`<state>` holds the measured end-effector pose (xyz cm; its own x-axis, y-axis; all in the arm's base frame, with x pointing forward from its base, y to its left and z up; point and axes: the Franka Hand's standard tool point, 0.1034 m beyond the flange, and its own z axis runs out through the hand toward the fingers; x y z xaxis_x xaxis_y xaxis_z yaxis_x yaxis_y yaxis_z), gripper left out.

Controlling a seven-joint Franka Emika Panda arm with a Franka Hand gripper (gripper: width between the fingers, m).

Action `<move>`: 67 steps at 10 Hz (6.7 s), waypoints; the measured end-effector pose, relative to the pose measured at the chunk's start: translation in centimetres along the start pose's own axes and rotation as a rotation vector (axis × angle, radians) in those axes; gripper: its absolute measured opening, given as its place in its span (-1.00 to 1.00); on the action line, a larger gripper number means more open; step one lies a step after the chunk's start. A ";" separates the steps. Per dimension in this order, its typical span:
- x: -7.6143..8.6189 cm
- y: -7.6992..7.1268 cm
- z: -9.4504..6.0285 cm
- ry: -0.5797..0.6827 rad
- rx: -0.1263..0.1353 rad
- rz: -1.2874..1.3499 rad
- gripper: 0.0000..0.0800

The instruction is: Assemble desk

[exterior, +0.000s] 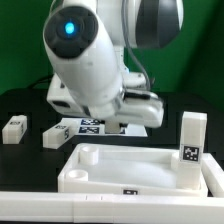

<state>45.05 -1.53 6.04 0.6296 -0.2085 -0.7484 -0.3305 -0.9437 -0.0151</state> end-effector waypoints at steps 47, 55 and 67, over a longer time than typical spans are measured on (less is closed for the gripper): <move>5.2 -0.7 -19.8 1.355 -0.102 -0.234 -0.27; 6.2 -1.1 -20.2 1.362 -0.109 -0.239 -0.27; 6.5 -0.9 -19.3 1.373 -0.120 -0.242 -0.27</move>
Offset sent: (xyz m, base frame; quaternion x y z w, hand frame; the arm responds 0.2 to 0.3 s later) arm 0.0000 0.0000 0.0000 0.0000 0.0000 0.0000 1.0000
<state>63.05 -6.99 14.00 0.8618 -0.0556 0.5042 -0.0989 -0.9933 0.0595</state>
